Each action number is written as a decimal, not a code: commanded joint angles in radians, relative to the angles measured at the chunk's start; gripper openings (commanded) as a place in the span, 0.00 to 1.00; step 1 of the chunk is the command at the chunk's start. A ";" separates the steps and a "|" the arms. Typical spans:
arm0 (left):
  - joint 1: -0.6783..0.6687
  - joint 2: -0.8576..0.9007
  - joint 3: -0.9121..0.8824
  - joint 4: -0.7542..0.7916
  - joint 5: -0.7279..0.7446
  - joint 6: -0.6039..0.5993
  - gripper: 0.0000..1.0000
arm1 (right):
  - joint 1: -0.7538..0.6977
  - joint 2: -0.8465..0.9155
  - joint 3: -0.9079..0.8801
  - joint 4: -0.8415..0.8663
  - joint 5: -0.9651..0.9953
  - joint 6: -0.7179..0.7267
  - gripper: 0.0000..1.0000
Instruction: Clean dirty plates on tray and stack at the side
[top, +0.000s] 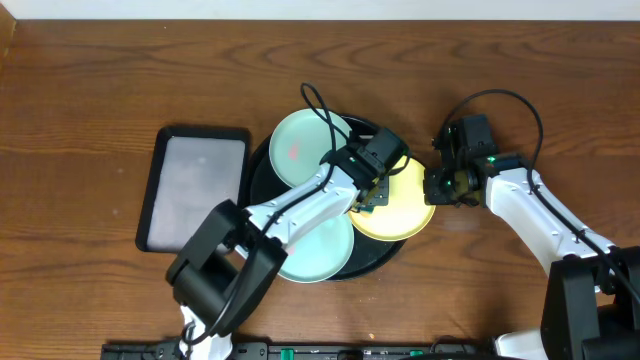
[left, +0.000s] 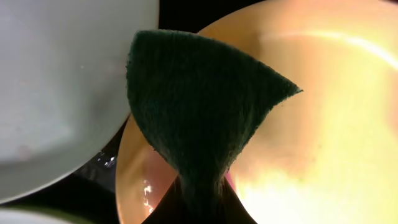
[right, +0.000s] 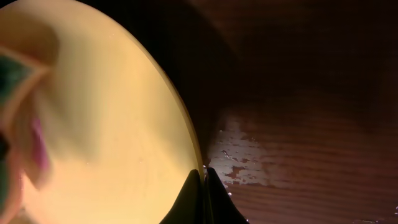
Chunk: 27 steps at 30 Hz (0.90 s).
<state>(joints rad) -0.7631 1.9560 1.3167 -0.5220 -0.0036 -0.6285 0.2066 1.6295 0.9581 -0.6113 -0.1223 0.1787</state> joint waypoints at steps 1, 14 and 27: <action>-0.002 0.065 -0.004 0.013 -0.008 0.002 0.08 | 0.018 0.008 -0.006 0.002 -0.011 0.000 0.01; -0.002 0.129 -0.004 0.117 0.333 0.031 0.08 | 0.018 0.008 -0.006 0.002 -0.015 0.000 0.01; 0.011 0.014 -0.002 0.206 0.382 0.082 0.07 | 0.018 0.008 -0.006 0.001 -0.017 0.000 0.01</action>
<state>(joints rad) -0.7387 2.0235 1.3212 -0.3111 0.3420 -0.5713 0.2062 1.6295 0.9581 -0.6136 -0.1139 0.1787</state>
